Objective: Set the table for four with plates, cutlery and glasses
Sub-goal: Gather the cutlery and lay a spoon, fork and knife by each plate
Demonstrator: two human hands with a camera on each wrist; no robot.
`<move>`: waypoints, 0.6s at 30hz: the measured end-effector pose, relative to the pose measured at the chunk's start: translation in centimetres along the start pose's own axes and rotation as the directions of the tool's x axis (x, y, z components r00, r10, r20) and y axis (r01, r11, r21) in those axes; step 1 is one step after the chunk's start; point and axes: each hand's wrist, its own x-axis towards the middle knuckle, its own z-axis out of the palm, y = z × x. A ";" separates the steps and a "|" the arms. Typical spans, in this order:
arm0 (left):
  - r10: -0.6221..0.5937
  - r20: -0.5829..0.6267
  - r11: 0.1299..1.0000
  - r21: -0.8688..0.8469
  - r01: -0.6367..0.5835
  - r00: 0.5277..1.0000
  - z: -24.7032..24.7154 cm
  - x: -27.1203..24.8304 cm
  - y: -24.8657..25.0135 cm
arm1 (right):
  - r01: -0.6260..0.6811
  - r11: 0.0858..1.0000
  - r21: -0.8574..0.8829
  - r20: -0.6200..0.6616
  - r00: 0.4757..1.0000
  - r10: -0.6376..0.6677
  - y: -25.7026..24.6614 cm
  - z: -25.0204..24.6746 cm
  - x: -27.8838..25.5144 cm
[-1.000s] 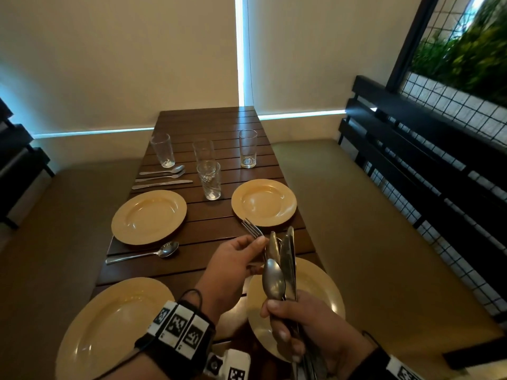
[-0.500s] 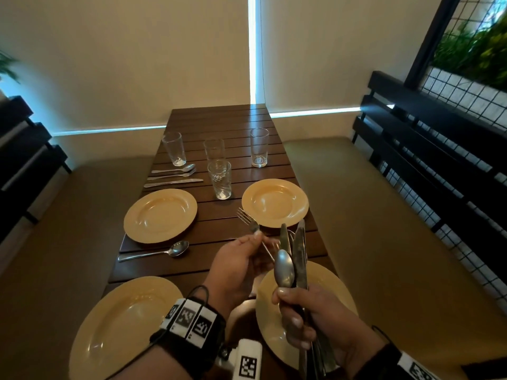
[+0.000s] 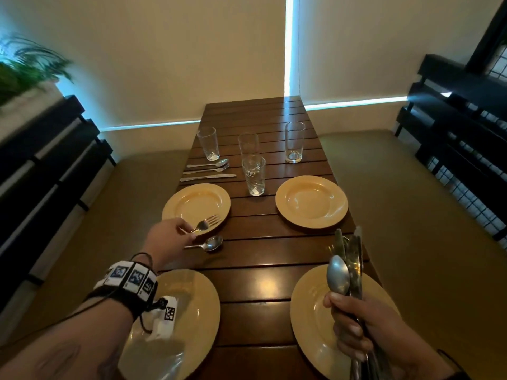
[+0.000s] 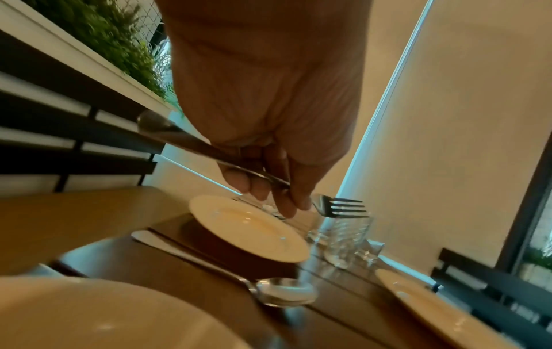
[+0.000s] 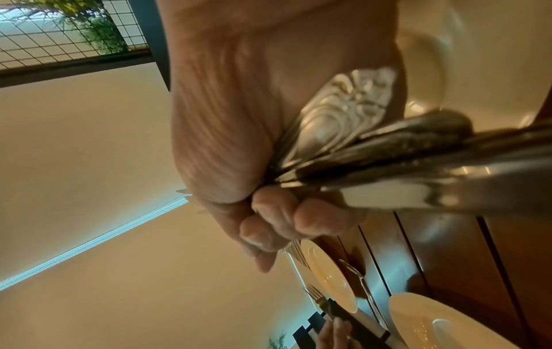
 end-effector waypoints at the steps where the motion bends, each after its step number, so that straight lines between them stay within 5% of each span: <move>1: 0.020 0.026 0.998 0.052 -0.021 0.999 -0.1 0.2 -0.8 | 0.000 1.000 -0.002 0.001 1.000 0.000 -0.1 0.0 0.2; 7: 0.037 0.221 0.961 0.258 -0.095 0.974 1.8 1.6 -3.7 | 0.011 0.999 -0.049 -0.022 1.000 -0.012 -0.3 0.5 1.5; 18: 0.058 0.309 0.990 0.104 -0.095 0.949 5.1 3.8 -6.3 | -0.020 0.999 -0.050 -0.030 0.999 0.018 -0.9 0.5 3.4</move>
